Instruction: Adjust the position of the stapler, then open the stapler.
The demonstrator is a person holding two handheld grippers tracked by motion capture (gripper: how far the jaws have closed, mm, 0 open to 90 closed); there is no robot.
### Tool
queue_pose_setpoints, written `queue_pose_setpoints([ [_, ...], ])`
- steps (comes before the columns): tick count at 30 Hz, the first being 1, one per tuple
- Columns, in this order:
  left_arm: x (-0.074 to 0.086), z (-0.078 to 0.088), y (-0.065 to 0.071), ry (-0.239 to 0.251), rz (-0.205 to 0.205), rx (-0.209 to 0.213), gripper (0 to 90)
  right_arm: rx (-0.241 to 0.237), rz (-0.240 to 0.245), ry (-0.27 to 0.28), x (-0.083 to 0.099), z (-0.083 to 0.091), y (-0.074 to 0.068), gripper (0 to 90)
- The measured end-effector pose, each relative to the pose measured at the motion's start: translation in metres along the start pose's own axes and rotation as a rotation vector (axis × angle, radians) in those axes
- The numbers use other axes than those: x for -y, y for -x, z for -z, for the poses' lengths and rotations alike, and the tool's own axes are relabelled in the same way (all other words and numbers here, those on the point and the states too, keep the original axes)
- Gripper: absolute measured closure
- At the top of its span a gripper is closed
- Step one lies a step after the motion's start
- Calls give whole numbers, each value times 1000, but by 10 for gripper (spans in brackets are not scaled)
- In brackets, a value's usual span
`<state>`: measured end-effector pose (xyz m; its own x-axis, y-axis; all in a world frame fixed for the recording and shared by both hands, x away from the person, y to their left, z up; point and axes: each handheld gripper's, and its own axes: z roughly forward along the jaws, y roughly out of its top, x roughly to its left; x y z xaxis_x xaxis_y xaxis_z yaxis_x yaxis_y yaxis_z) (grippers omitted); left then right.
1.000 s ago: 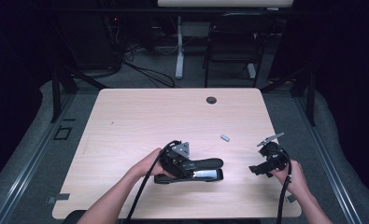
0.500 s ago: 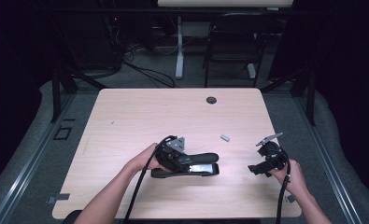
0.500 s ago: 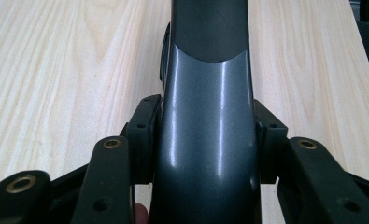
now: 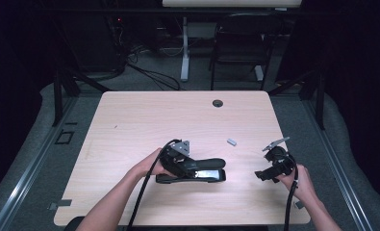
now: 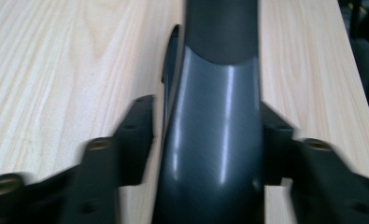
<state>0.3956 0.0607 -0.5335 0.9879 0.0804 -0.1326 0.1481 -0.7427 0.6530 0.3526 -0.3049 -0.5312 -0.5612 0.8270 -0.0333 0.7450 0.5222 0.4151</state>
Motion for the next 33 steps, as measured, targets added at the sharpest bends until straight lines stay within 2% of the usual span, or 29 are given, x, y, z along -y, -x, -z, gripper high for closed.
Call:
queue_pose_setpoints([
  [1, -1, 1, -1, 12, 17, 7, 331, -10, -6, 3, -1, 0, 0, 89],
  [4, -2, 9, -1, 44, 38, 2, 195, -12, -19, 15, -2, 0, -1, 92],
  [6, -3, 20, -1, 94, 71, -13, 151, -9, -9, 5, -2, 0, -1, 92],
  [7, -3, 20, -1, 94, 71, -13, 143, -9, -9, 5, -2, 0, -1, 92],
  [9, -5, 27, 0, 123, 91, -42, 124, -6, -7, 6, -1, 0, -1, 92],
  [11, -6, 31, 2, 133, 105, -69, 84, -11, -3, 5, -1, 1, -1, 92],
  [16, -10, 37, 10, 132, 153, -150, 0, -11, -9, 20, 1, 4, 0, 92],
  [17, -10, 38, 13, 126, 154, -158, 0, -16, -12, 23, 1, 4, 0, 92],
  [20, -13, 42, 22, 142, 160, -218, 0, -11, -9, 20, 1, 3, -1, 93],
  [22, -15, 45, 26, 157, 166, -236, 0, -12, -1, 11, 0, 3, -1, 93],
  [23, -17, 47, 28, 164, 172, -264, 0, -14, 0, 6, 0, 3, 0, 93],
  [25, -18, 51, 31, 180, 189, -302, 0, -10, 3, 5, 1, 2, 0, 95],
  [27, -19, 55, 34, 205, 222, -341, 0, -9, 3, 6, 1, 2, 0, 95],
  [28, -19, 58, 38, 219, 249, -376, 0, -12, -5, 18, 0, 2, -1, 96],
  [29, -19, 58, 38, 219, 249, -376, 0, -12, -5, 18, 0, 2, -1, 96],
  [33, -20, 63, 47, 253, 288, -426, 4, -9, 3, 11, 1, 3, -1, 99],
])
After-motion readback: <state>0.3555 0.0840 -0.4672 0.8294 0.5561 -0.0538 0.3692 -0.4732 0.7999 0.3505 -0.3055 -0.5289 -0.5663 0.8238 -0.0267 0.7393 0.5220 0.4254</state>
